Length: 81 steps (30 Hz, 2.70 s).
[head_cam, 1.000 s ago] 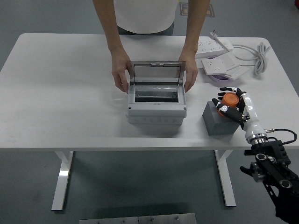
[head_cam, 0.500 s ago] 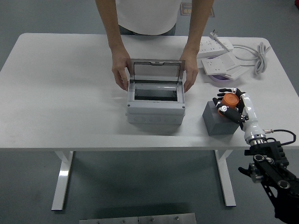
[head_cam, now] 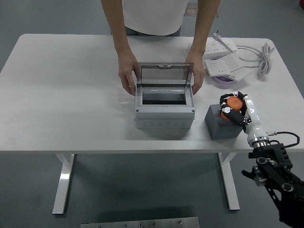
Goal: Fetch the battery,place it into the box,close the lid of the box
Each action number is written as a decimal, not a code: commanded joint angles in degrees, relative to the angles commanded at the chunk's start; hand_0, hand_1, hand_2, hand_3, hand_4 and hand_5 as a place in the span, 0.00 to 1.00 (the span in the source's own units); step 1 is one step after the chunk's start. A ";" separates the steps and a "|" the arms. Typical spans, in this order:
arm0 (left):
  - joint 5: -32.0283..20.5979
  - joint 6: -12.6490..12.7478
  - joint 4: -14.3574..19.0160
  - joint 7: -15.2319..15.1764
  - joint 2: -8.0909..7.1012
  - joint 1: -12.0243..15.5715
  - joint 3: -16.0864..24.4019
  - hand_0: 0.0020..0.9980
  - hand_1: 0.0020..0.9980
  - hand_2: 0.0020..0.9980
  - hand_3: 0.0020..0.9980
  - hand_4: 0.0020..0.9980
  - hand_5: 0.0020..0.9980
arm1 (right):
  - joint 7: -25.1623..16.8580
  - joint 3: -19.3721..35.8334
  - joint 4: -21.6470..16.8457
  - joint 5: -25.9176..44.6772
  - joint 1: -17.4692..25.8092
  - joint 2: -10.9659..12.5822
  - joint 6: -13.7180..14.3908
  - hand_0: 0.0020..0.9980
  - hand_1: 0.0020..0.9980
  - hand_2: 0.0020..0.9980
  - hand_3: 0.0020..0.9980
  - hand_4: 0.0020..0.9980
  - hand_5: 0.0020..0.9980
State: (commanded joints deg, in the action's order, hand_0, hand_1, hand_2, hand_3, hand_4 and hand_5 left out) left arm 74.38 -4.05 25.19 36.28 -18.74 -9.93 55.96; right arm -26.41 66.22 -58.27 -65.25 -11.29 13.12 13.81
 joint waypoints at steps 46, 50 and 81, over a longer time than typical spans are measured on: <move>1.14 -0.49 0.34 0.70 -0.16 0.05 1.19 0.63 0.70 0.57 0.54 0.50 0.00 | 7.97 -0.28 -5.34 -17.76 -7.25 2.97 1.60 0.14 0.24 0.26 0.30 0.02 0.00; 1.14 -0.55 0.37 0.70 -0.19 0.10 1.20 0.63 0.70 0.57 0.54 0.50 0.00 | 11.80 -0.67 -6.99 -23.84 -8.49 3.06 0.06 0.14 0.24 0.26 0.30 0.02 0.00; 1.77 -1.17 0.70 0.70 -1.20 0.45 2.17 0.63 0.70 0.57 0.54 0.50 0.00 | 27.25 -17.31 -4.67 -49.91 -26.29 -3.66 -7.00 0.13 0.23 0.26 0.30 0.00 0.00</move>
State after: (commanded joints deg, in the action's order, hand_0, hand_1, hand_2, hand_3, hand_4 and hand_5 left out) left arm 76.14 -5.22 25.89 36.98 -19.94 -9.48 58.13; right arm 0.84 48.91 -62.94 -115.16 -37.58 9.46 6.81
